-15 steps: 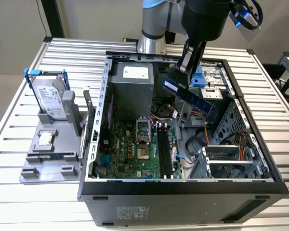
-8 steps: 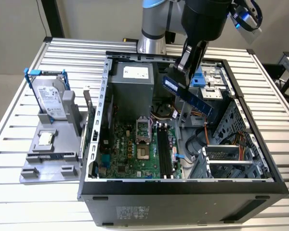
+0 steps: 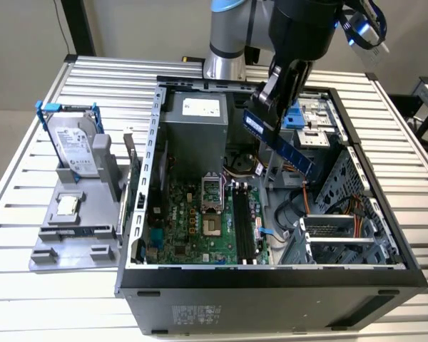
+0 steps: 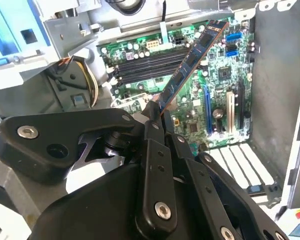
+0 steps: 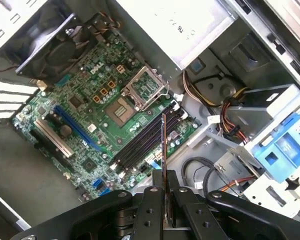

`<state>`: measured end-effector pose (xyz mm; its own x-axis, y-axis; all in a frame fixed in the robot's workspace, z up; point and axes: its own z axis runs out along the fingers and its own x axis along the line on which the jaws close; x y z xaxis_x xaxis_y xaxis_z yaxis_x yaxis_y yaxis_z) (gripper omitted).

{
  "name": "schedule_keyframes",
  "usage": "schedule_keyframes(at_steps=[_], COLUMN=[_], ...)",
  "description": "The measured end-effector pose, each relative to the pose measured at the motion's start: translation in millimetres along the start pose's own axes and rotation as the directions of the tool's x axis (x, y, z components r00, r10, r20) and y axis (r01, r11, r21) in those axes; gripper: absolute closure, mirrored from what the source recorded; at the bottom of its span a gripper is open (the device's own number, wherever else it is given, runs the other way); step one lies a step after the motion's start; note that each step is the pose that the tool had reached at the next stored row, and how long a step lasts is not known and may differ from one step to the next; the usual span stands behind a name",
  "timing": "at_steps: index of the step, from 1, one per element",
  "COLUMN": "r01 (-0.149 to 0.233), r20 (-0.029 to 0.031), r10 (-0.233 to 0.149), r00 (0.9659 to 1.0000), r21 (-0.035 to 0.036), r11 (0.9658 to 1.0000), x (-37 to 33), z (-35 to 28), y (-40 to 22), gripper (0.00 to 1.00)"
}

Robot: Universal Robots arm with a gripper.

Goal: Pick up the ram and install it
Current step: 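Insert the ram into the slot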

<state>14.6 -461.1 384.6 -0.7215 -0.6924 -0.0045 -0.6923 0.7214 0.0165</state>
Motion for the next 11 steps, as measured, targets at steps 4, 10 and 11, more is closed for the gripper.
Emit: schedule_keyframes(at_steps=[4,10,11], r01=[-0.058,-0.141,-0.154], r20=[0.0011,0.0024,0.0027], r10=[0.058,0.141,0.154], r00=[0.9983,0.99,0.9881], r21=[0.0002,0.0004,0.0005], r11=[0.9983,0.99,0.9881], x=[0.0,0.0,0.0], z=[0.1,0.2,0.2], y=[0.0,0.0,0.0], gripper=[1.0,1.0,1.0])
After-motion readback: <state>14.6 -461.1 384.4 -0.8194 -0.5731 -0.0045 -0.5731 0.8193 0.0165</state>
